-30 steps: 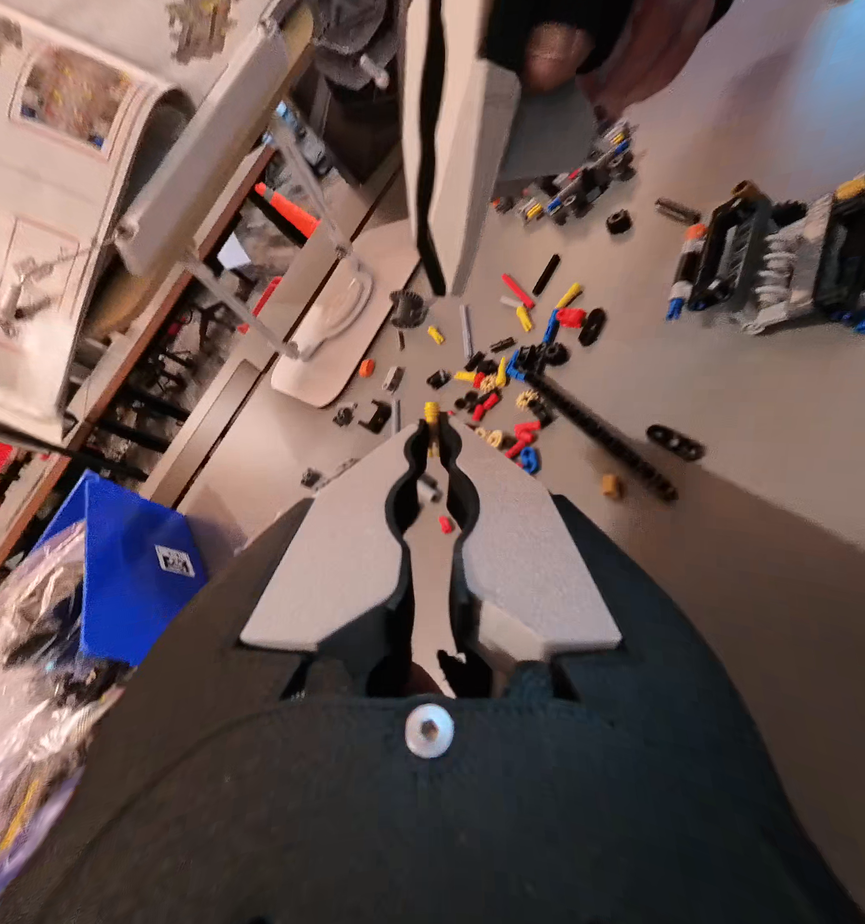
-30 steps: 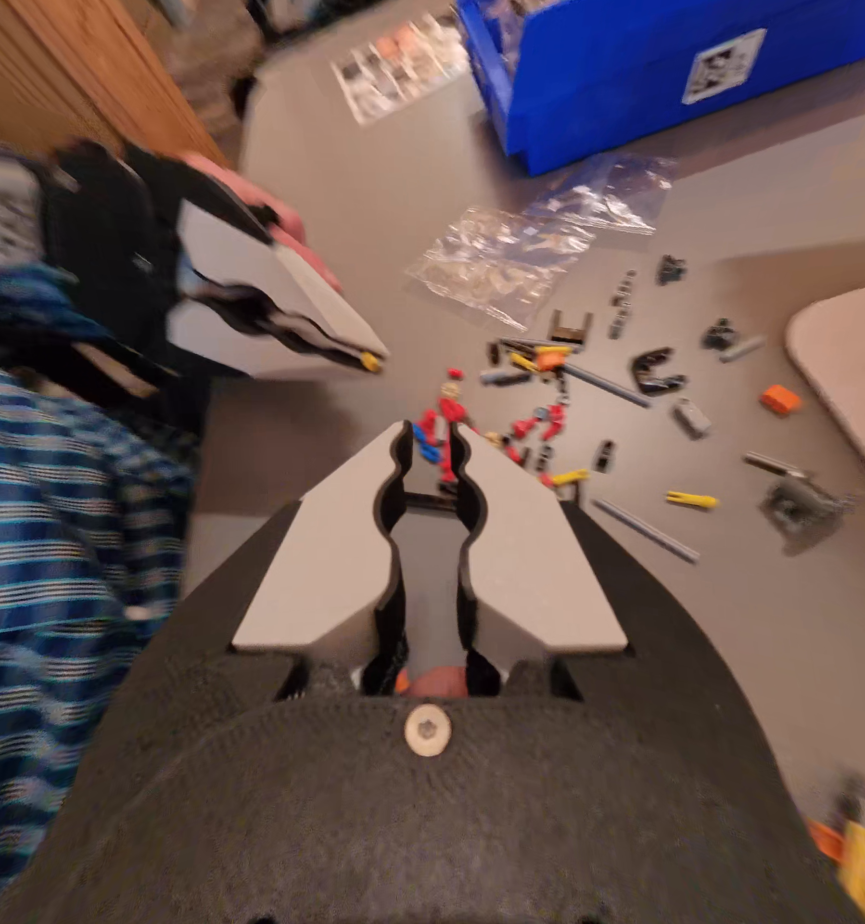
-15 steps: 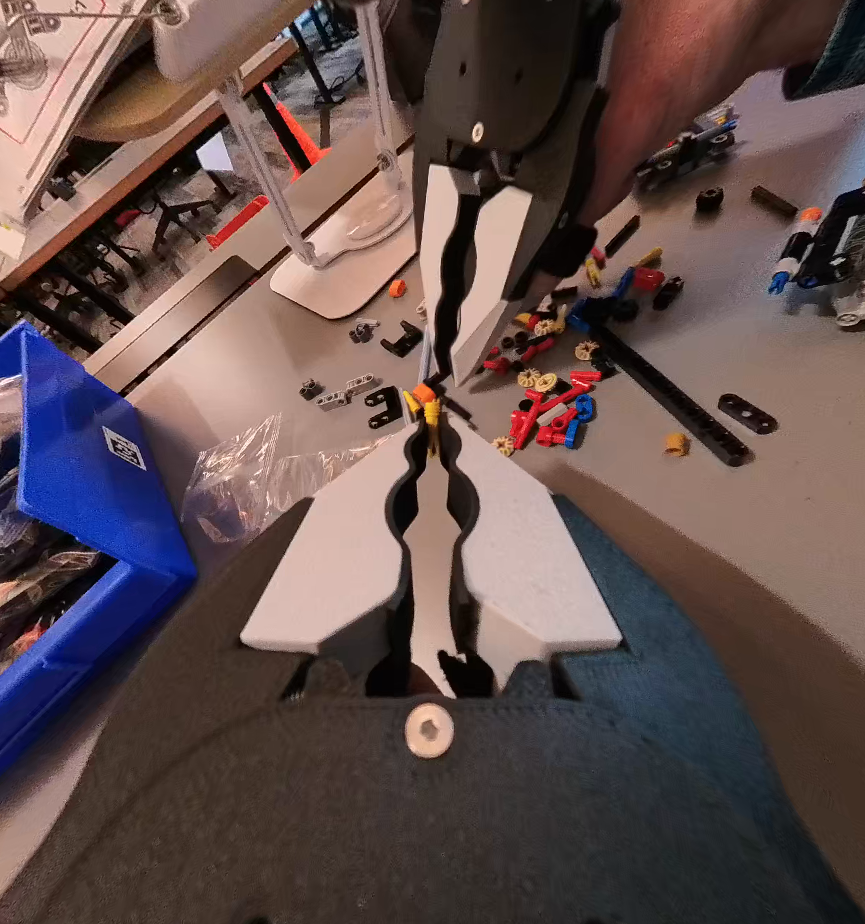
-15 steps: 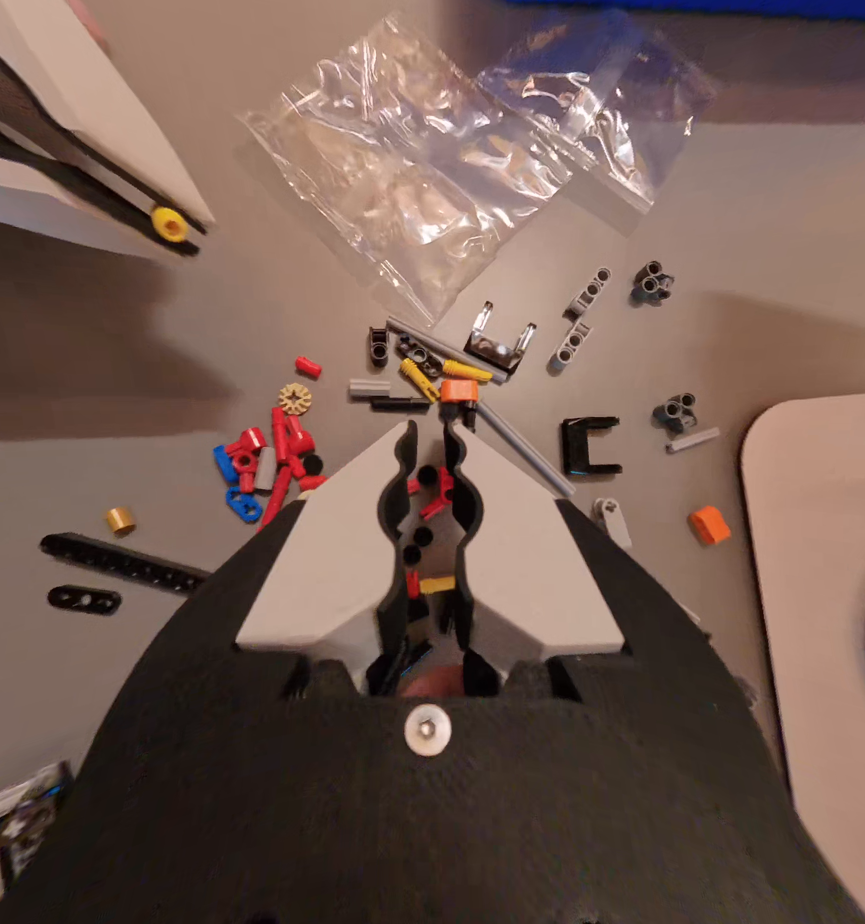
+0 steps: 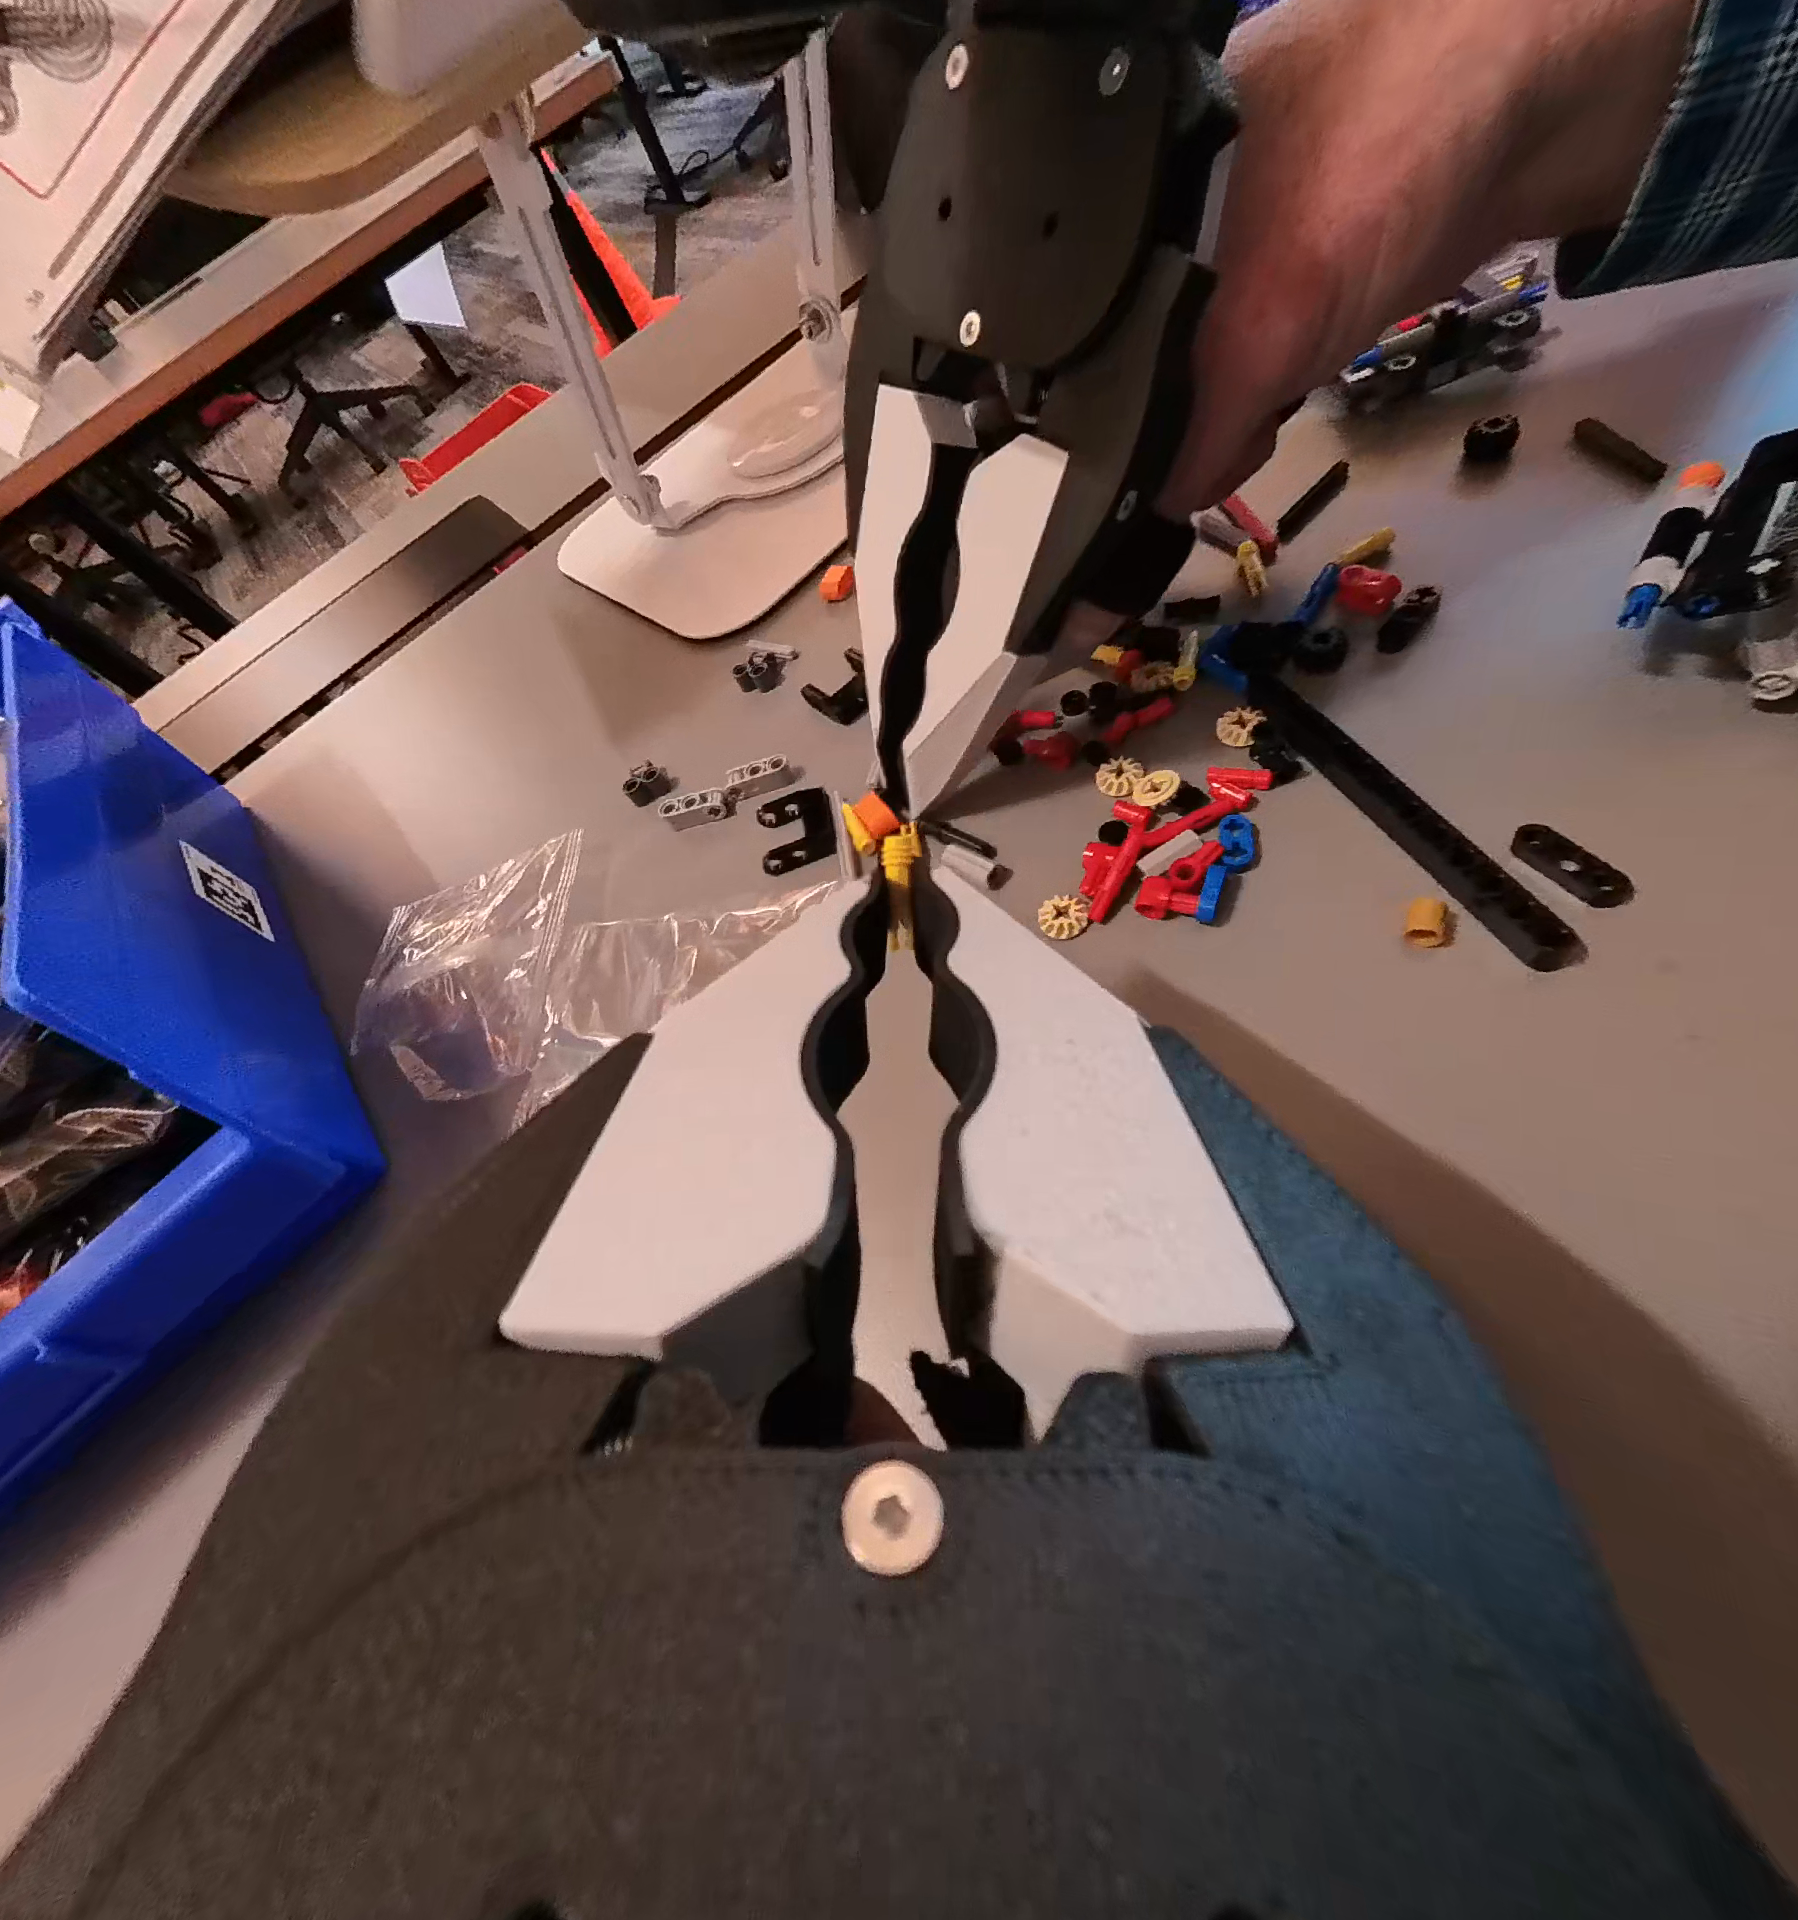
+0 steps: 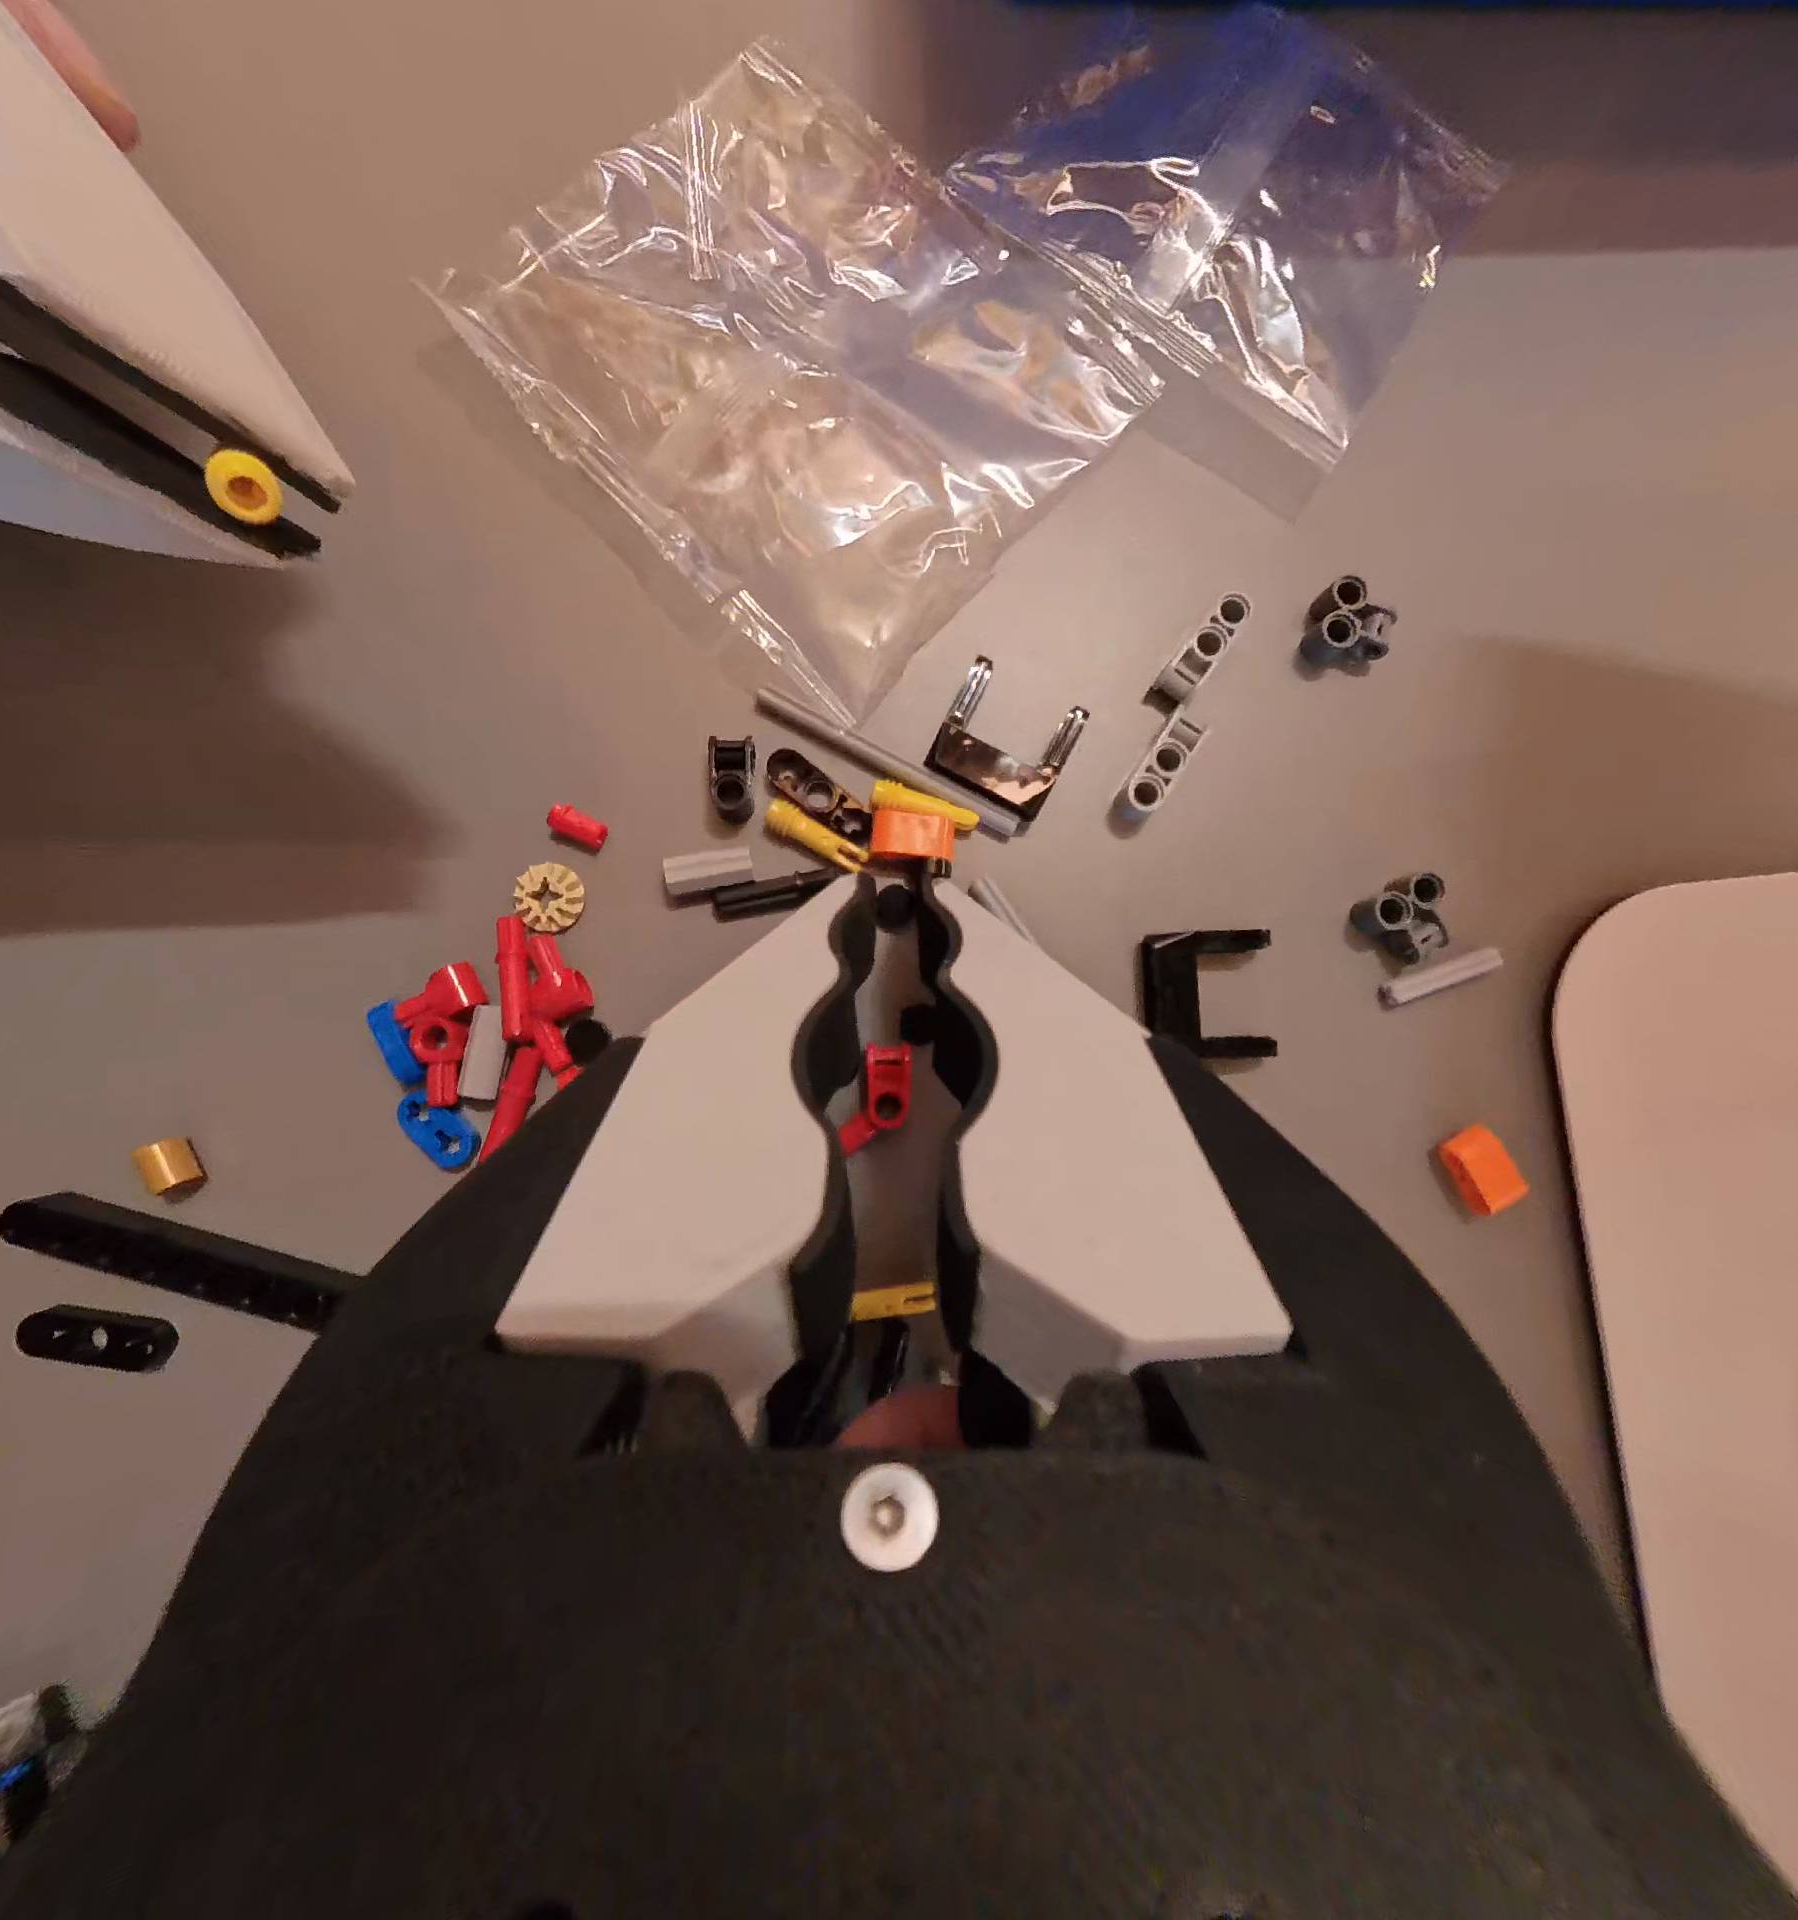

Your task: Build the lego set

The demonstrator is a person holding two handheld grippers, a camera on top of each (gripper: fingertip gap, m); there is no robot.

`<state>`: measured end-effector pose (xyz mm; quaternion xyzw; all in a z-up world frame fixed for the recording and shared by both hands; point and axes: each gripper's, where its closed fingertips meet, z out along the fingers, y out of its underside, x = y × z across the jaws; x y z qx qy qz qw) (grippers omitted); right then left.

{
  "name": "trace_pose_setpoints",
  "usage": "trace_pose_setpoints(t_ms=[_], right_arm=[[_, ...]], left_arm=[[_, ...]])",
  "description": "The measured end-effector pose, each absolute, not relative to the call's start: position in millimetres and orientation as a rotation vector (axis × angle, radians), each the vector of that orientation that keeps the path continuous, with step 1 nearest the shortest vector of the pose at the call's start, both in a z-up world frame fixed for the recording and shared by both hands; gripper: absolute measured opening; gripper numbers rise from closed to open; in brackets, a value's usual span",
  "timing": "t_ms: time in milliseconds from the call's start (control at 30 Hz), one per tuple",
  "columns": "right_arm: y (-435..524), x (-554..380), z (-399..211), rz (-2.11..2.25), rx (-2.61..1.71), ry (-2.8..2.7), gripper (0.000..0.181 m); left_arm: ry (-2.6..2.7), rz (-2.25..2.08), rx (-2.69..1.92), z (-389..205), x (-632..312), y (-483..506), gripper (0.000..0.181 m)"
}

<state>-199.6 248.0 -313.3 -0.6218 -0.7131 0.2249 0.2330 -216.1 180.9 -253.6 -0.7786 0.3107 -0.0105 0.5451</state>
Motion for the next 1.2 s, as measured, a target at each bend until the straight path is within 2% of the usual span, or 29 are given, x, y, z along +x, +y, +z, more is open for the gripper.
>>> trace_pose_setpoints(t_ms=[267,433,567,900,1200], right_arm=[[245,-197,-303,0.718,-1.707,-1.884,0.004],[211,-199,-239,1.098,-1.554,-1.707,0.004],[188,-198,-211,1.291,-1.456,-1.621,0.004],[174,-197,-197,1.57,-1.429,-1.475,0.004],[170,-196,-195,1.601,-1.405,-1.447,0.004]], left_arm=[[0.713,-0.045,-1.847,-254,-217,184,0.002],[0.694,-0.093,-1.827,-248,-209,185,0.002],[0.687,-0.106,-1.796,-240,-202,185,0.002],[0.698,-0.052,-1.702,-215,-191,181,0.001],[0.727,0.009,-1.671,-210,-190,179,0.002]])
